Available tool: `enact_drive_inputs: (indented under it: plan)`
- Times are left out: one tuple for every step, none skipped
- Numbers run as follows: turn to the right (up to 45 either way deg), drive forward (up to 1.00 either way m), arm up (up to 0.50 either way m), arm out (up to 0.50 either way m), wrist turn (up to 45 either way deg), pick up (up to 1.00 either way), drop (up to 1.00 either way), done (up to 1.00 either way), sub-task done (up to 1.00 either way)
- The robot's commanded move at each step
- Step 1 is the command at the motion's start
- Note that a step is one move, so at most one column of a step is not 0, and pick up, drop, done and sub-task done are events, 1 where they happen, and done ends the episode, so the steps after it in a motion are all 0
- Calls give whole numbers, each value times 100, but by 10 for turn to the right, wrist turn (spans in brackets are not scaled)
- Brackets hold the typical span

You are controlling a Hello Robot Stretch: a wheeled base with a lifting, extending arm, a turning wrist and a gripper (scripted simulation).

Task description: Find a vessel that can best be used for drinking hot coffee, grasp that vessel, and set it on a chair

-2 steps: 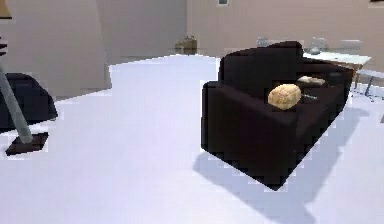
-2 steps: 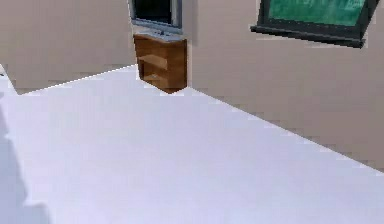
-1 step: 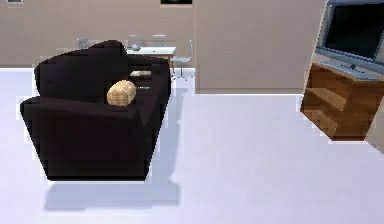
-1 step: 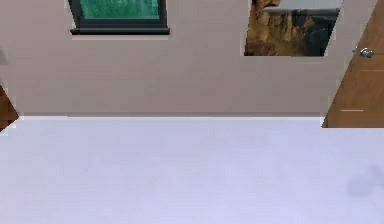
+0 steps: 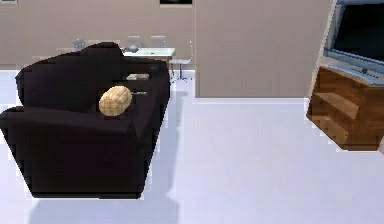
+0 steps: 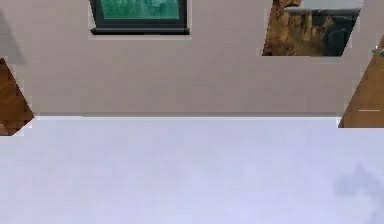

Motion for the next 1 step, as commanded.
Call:
enact_drive_inputs:
  plan:
    - [-450,0,0,0,0,0,0,0,0]
